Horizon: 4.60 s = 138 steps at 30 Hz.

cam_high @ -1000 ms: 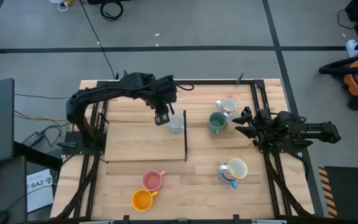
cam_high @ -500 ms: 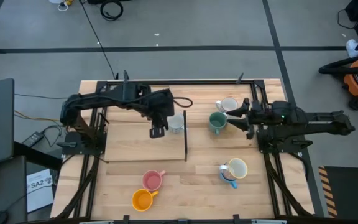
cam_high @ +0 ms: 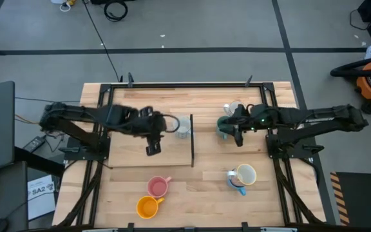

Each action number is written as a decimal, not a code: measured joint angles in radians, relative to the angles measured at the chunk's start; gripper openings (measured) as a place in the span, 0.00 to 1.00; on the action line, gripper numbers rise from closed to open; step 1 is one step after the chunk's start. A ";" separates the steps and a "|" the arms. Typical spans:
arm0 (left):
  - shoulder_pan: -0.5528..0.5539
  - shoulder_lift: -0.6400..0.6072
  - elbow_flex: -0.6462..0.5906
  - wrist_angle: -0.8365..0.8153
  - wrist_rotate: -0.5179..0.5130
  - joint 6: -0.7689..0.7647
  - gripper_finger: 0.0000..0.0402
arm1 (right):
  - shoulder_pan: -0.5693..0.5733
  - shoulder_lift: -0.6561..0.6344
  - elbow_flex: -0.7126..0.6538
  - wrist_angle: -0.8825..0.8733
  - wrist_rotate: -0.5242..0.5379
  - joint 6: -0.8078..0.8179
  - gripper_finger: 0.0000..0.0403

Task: Place coffee mugs
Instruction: Put the green mug on the shelf

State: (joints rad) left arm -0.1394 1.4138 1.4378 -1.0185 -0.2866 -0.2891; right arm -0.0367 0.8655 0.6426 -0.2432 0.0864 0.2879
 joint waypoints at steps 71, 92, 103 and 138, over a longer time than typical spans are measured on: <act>-0.008 -0.192 -0.464 0.502 -0.024 -0.076 0.35 | -0.034 0.414 0.163 -0.348 -0.022 -0.105 0.08; -0.008 -0.192 -0.464 0.841 -0.024 0.090 0.35 | 0.092 0.413 0.536 -0.692 -0.098 -0.116 0.08; -0.010 -0.192 -0.464 0.843 -0.024 0.119 0.35 | 0.174 0.424 0.748 -0.722 -0.106 -0.116 0.08; -0.022 -0.576 -0.463 0.246 -0.020 0.091 0.35 | 0.196 1.241 1.502 -0.749 -0.211 -0.614 0.08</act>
State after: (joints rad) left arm -0.1612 0.8376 0.9745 -0.7729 -0.3069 -0.1983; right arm 0.1596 2.1064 2.1442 -0.9920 -0.1251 -0.3265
